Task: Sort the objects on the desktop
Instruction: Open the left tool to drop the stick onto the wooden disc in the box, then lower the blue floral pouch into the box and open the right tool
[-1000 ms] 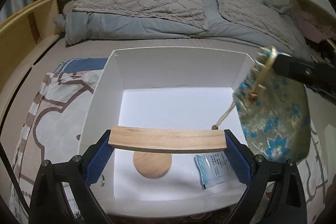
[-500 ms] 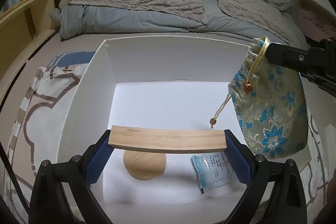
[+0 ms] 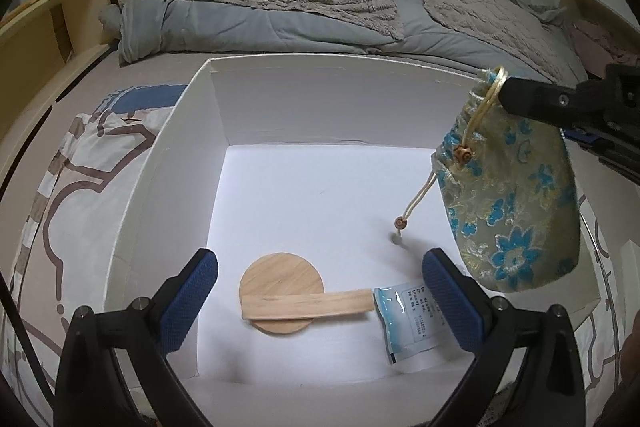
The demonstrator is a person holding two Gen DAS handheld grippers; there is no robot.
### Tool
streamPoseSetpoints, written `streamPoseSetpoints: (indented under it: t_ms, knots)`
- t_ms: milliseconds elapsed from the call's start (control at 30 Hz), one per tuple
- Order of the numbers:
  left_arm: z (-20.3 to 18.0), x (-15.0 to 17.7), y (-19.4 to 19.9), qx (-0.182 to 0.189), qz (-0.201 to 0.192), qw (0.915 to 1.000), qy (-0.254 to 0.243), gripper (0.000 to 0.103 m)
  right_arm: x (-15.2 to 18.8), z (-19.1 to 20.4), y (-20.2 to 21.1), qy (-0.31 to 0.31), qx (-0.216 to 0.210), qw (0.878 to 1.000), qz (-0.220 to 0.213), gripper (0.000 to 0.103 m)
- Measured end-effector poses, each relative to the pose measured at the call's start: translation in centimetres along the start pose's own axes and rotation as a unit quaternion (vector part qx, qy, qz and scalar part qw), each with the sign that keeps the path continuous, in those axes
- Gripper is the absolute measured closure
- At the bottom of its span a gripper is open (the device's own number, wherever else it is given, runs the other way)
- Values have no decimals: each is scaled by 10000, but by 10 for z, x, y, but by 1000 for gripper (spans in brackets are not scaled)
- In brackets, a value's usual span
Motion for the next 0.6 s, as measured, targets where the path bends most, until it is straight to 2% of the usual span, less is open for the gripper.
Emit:
streamPoseSetpoints:
  t_ms: [133,367,600]
  knots:
    - [5,-2,6,-2,-114,9999,50,0,-1,6,0,100,139,9998,-101,92]
    - [15,-6,17,24,-306,9994,162,0,-13,21,3,-82,-478,9983,-309,92]
    - [20,-6,25,-33,-460,9989,29,0,-13,32,-16,-87,-586,9980,-212,92]
Point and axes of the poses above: each gripper's, at about its wrist camera, not at the fingertips, and y roughly against the way its jaws point, z to its left, x to its underside, the point moved 1 cm from there along -y, roughly the way its jaws point, and after that the axes turned 2 degrees about y, right-handed, at the moved point
